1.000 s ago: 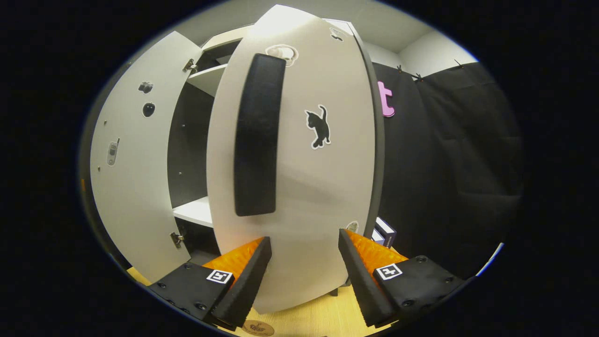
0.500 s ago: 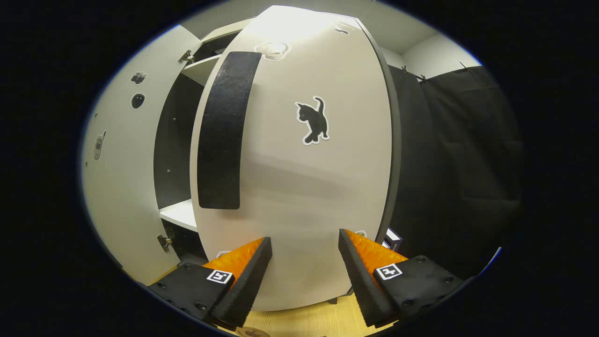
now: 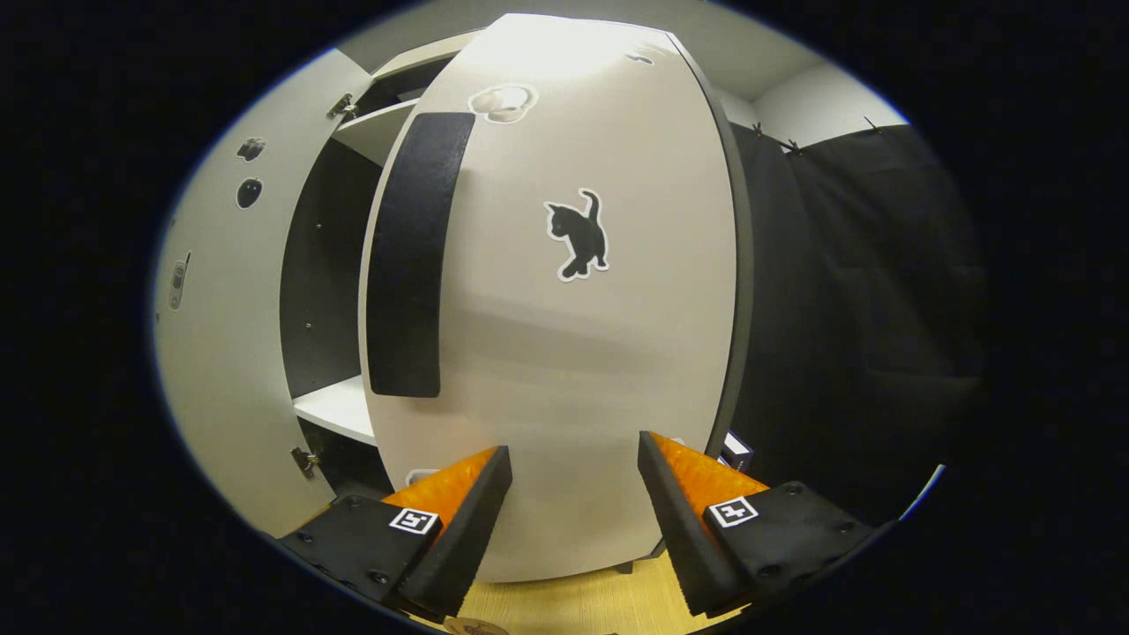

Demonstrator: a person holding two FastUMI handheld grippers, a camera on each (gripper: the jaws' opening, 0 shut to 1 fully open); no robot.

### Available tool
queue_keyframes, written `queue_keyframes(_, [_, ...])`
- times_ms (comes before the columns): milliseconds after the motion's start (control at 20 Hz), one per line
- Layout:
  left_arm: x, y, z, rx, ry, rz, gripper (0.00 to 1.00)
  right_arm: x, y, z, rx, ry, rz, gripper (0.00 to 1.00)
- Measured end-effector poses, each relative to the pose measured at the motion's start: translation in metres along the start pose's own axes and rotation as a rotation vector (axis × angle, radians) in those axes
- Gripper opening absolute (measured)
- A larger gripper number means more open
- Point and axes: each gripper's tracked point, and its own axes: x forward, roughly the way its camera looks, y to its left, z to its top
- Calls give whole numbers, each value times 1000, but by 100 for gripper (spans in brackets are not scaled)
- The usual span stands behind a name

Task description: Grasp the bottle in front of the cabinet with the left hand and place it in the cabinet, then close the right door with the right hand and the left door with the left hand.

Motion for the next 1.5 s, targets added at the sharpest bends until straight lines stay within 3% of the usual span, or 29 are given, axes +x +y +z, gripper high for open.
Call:
queue_keyframes(800, [3,-16,-7,25,26,-42,94,-97,-60,35,21,-63,-84,95])
queue_keyframes(850, [2,-16,-7,29,25,-42,94,-100,-62,37,20,-64,-87,100])
queue_keyframes(900, [2,-16,-7,28,26,-46,94,-105,-64,37,22,-65,-88,95])
queue_keyframes(1000, [3,-17,-8,17,31,-56,94,-113,-65,40,31,-73,-86,95])
queue_keyframes(1400, [4,-53,-12,38,42,-146,94,-145,-85,47,13,-77,-110,95])
queue_keyframes(1450, [3,-57,-12,42,42,-156,94,-148,-88,46,17,-78,-113,100])
queue_keyframes(1500, [4,-63,-12,48,41,-164,94,-152,-92,46,20,-76,-118,95])
